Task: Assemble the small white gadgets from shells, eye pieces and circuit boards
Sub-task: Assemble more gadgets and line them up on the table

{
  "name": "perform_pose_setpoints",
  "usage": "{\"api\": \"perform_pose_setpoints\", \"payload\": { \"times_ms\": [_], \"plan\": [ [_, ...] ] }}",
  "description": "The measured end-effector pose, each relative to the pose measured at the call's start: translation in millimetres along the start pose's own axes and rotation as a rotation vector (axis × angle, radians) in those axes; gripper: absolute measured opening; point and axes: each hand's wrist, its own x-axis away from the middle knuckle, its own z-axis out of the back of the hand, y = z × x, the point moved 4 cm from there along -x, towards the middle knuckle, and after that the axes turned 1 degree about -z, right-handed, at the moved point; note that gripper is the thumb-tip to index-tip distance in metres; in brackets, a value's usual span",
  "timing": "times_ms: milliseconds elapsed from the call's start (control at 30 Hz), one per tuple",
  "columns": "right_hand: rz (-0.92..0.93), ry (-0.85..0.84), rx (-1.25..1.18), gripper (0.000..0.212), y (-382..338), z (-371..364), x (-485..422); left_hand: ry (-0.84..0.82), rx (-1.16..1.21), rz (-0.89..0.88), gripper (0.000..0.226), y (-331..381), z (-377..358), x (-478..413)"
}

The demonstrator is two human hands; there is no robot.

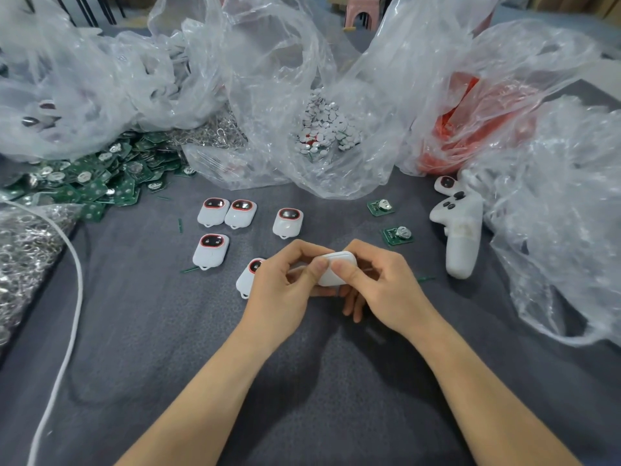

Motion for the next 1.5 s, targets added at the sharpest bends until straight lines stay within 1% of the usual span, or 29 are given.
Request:
{"api": "perform_pose_setpoints", "payload": {
  "times_ms": [133,233,367,467,600,700,767,900,967,1100,1133,1200,1267,1367,1433,1500],
  "plan": [
    [-0.023,0.026,-0.008,0.018,-1.0,-2.5,-0.6,0.047,-0.09,-0.031,0.012,-2.0,1.0,2.6],
    [-0.049,0.028,-0.075,0.018,0.0,-1.7,-1.2,0.029,-0.167,-0.024,0.015,-2.9,1.2,2.5],
    [-0.058,0.024,-0.128,0.012,-0.8,-1.3,-0.9,0.013,-0.152,0.01,0.01,-2.1,0.7,4.0],
    [-0.038,0.0,-0.192,0.015,-4.3,-2.6,-0.6,-0.038,-0.143,0.014,0.007,0.3,-2.3,6.0],
    [-0.023,-0.006,-0.171,0.015,-5.8,-2.1,0.5,-0.081,-0.123,0.004,0.008,3.6,-6.0,8.1],
    [-0.036,-0.031,-0.193,0.016,-5.2,-2.5,1.2,-0.102,-0.116,-0.009,0.003,3.4,-5.4,9.0],
    [-0.036,-0.052,-0.211,0.016,-5.3,-2.2,1.6,-0.109,-0.132,-0.031,0.007,2.7,-5.2,10.3],
    [-0.033,-0.036,-0.272,0.023,-6.3,-1.0,0.4,-0.072,-0.118,-0.058,0.007,3.1,-8.0,11.5],
    [-0.015,-0.001,-0.316,0.022,-7.2,-0.3,-0.4,-0.051,-0.091,-0.066,0.007,4.4,-8.7,10.5],
    [0.074,0.055,-0.307,0.016,-10.3,4.4,0.6,-0.017,-0.055,-0.148,0.004,9.6,-5.1,11.6],
    [0.091,0.062,-0.313,0.018,-11.5,5.5,0.6,-0.012,-0.034,-0.155,0.009,10.6,-3.9,12.1],
    [0.106,0.07,-0.331,0.021,-13.5,6.9,0.8,-0.006,0.052,-0.133,0.013,10.8,-3.5,11.6],
    [0.102,0.061,-0.355,0.028,-13.2,7.1,1.0,0.021,0.148,-0.067,0.011,8.5,-2.7,9.8],
    [0.076,0.014,-0.46,0.039,-11.6,5.8,1.6,0.067,0.183,-0.006,0.022,6.7,-1.5,7.7],
    [0.045,-0.004,-0.522,0.034,-11.3,3.9,1.5,0.086,0.163,0.005,0.029,4.7,-0.2,8.0],
    [0.036,0.047,-0.395,0.028,-11.0,4.9,1.2,0.075,0.089,0.01,0.026,2.7,-1.1,8.2]
  ]
}}
